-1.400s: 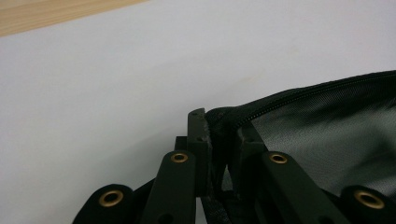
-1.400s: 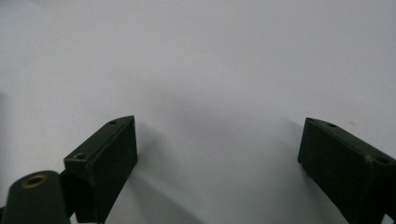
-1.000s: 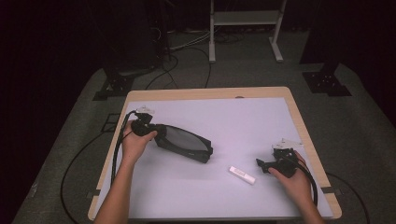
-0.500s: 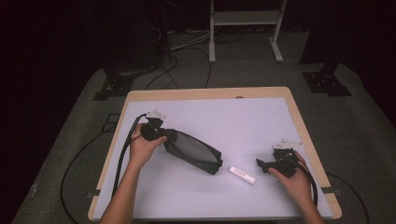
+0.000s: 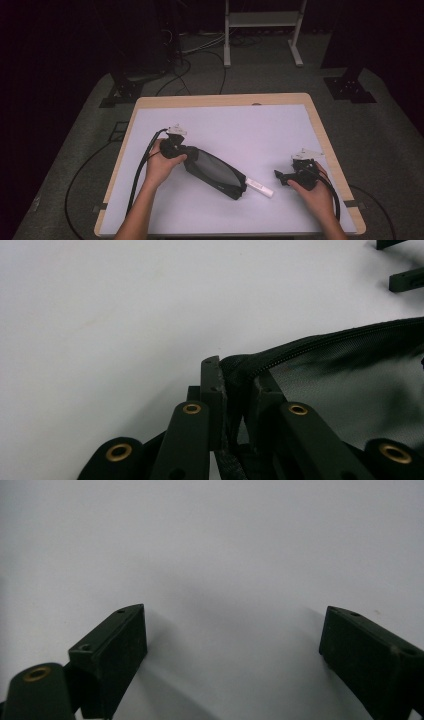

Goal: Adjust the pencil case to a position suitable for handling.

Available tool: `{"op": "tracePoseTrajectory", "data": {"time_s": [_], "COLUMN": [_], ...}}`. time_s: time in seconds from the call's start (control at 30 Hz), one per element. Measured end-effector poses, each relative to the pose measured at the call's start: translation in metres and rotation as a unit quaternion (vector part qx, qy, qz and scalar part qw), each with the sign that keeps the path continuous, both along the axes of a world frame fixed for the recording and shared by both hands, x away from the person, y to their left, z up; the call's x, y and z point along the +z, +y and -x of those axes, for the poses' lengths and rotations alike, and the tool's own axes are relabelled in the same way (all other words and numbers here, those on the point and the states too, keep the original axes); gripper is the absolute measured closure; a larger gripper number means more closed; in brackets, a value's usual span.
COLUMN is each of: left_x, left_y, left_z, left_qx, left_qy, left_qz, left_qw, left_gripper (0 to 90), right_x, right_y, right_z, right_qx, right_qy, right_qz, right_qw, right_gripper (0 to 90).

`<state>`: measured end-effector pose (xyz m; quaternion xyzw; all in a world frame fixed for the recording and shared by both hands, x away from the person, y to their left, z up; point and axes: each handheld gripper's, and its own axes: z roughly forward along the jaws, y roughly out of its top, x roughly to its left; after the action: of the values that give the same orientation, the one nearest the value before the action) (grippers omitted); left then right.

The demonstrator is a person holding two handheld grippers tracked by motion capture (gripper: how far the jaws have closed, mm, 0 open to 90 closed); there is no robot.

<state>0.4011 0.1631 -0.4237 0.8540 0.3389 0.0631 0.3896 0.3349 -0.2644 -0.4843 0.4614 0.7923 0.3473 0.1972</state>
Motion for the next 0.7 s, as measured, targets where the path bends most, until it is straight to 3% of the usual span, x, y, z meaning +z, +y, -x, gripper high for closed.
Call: {"op": "tracePoseTrajectory", "data": {"time_s": [0.5,0.7], "left_x": [-0.0082,-0.0101], "left_y": [-0.0078,-0.0050], "left_z": [0.0052,0.0069], "left_qx": [-0.014,-0.013], "left_qy": [0.006,0.011], "left_qz": [-0.010,0.002], "left_qw": [0.9998,0.9998], "left_gripper": [79.7,76.8], "right_x": [0.0000,0.0000], "right_y": [0.0000,0.0000], "right_z": [0.0000,-0.0001], "right_qx": [0.000,0.000], "right_qy": [0.000,0.000], "right_qz": [0.000,0.000], "right_qw": [1.0000,1.0000], "right_gripper": [10.8,10.7]}}
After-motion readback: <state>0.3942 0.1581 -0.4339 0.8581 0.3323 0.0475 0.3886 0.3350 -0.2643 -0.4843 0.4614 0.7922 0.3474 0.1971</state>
